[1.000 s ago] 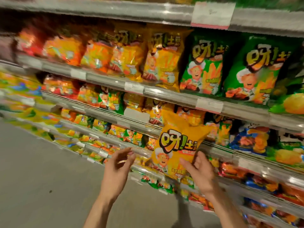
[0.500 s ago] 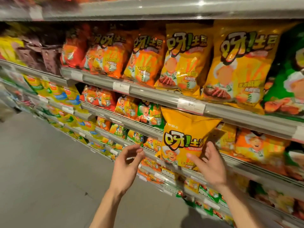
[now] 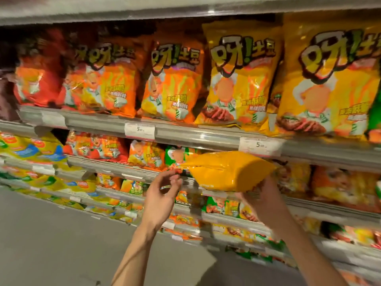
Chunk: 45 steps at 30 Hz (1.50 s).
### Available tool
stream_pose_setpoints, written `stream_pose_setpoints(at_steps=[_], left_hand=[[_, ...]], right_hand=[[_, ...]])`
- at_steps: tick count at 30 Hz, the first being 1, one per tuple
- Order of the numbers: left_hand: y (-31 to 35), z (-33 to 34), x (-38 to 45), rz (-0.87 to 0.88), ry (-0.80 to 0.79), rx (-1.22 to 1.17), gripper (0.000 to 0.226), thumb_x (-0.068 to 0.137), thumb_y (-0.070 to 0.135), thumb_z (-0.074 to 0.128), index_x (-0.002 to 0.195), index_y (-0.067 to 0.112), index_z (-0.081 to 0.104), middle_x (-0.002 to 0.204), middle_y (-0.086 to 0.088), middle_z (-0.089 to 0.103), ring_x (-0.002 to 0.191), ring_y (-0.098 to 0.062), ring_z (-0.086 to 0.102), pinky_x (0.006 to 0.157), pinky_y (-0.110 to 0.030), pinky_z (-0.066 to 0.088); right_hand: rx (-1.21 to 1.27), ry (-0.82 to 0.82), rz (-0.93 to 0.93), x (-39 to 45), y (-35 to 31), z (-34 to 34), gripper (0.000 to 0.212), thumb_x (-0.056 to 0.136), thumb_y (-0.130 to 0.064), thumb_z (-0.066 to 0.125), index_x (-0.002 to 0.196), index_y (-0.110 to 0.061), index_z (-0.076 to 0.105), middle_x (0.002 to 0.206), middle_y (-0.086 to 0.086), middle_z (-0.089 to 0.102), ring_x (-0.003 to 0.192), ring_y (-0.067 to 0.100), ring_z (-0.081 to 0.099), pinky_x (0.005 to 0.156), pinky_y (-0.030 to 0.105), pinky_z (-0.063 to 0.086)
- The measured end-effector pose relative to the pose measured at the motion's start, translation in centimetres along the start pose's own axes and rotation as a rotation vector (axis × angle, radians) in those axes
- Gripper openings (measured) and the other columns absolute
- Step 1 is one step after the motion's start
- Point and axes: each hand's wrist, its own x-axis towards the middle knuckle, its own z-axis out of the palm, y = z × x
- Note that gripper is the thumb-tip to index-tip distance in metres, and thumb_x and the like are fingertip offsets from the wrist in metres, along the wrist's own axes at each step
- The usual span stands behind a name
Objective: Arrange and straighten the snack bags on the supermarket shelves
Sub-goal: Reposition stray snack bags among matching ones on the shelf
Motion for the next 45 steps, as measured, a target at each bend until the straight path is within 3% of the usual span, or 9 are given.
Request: stream_pose_setpoints(at_steps=[5,12,16,19,27,31,37,40,45], left_hand=[[-0.1,1.4,2.9,-0.016,-0.274,0.090,0.031,0.091,0.017,0.075,0.119,0.014,0.061,0.109,0.007,0.065,0.098,0.010,0.060,0.076,0.003,0.041],[0.2,4.1,5.5,0.041,-0.554,0.093,0.029,0.088,0.022,0.080,0.109,0.030,0.062,0.104,0.018,0.071,0.102,0.004,0.064,0.077,-0.004,0.047],[-0.2,5.0,6.5,0.061,-0.578,0.064,0.033,0.085,0.038,0.081,0.112,0.029,0.064,0.105,0.007,0.075,0.102,-0.015,0.069,0.085,-0.033,0.056],[0.1,6.0,6.8,0.066,-0.619,0.045,0.058,0.084,0.059,0.075,0.132,0.032,0.058,0.125,0.013,0.069,0.111,-0.007,0.065,0.086,-0.019,0.053],[1.1,9.2,8.1,-0.011,-0.401,0.058,0.042,0.093,0.053,0.067,0.122,0.025,0.060,0.106,0.006,0.071,0.103,-0.016,0.067,0.081,-0.030,0.050],[1.0,9.4,8.8,-0.018,-0.424,0.043,0.053,0.084,0.072,0.061,0.108,0.024,0.066,0.094,0.007,0.078,0.096,-0.016,0.072,0.089,-0.041,0.055],[-0.7,6.4,8.8,0.103,-0.287,0.095,0.025,0.093,0.048,0.067,0.114,0.034,0.060,0.104,0.003,0.070,0.102,-0.019,0.067,0.093,-0.041,0.055],[-1.9,4.2,9.1,0.130,-0.136,0.109,0.031,0.092,0.038,0.071,0.119,0.027,0.061,0.110,0.001,0.064,0.104,-0.023,0.064,0.096,-0.044,0.055],[-2.6,0.8,10.3,0.069,0.069,0.343,0.057,0.092,0.035,0.073,0.137,0.007,0.050,0.135,-0.015,0.050,0.131,-0.031,0.042,0.111,-0.040,0.035]], right_hand=[[-0.004,0.104,0.099,0.5,-0.5,1.6,0.056,0.084,0.012,0.073,0.112,-0.031,0.049,0.113,-0.005,0.059,0.096,-0.011,0.058,0.081,0.005,0.047],[-0.082,0.164,0.147,1.5,-1.3,2.2,0.048,0.086,0.003,0.074,0.109,-0.032,0.050,0.119,0.010,0.062,0.111,0.030,0.061,0.096,0.044,0.055],[-0.078,0.148,0.174,2.0,-0.3,1.7,0.052,0.090,0.001,0.071,0.125,-0.022,0.041,0.108,-0.010,0.056,0.096,-0.017,0.058,0.081,0.004,0.046],[-0.101,0.143,0.178,3.0,0.0,1.4,0.056,0.088,-0.015,0.078,0.134,-0.021,0.046,0.122,-0.012,0.060,0.111,-0.014,0.056,0.097,0.017,0.049],[-0.083,0.248,0.181,5.2,1.7,1.0,0.047,0.090,-0.023,0.076,0.131,-0.016,0.053,0.123,-0.003,0.067,0.117,0.012,0.064,0.104,0.044,0.051],[-0.161,0.256,0.174,6.1,1.4,1.7,0.054,0.097,-0.041,0.064,0.142,-0.017,0.046,0.127,0.000,0.064,0.119,0.018,0.060,0.099,0.034,0.050],[-0.139,0.366,0.112,5.7,1.7,2.8,0.067,0.095,-0.041,0.066,0.150,-0.020,0.035,0.124,-0.010,0.060,0.115,0.010,0.055,0.099,0.027,0.045],[-0.160,0.370,0.118,6.3,1.9,3.6,0.056,0.097,-0.043,0.063,0.143,-0.021,0.041,0.097,-0.018,0.051,0.100,0.016,0.054,0.096,0.036,0.046],[-0.164,0.342,0.138,7.2,1.4,4.0,0.051,0.098,-0.045,0.060,0.140,-0.022,0.044,0.115,-0.001,0.058,0.115,0.020,0.057,0.105,0.037,0.045]])
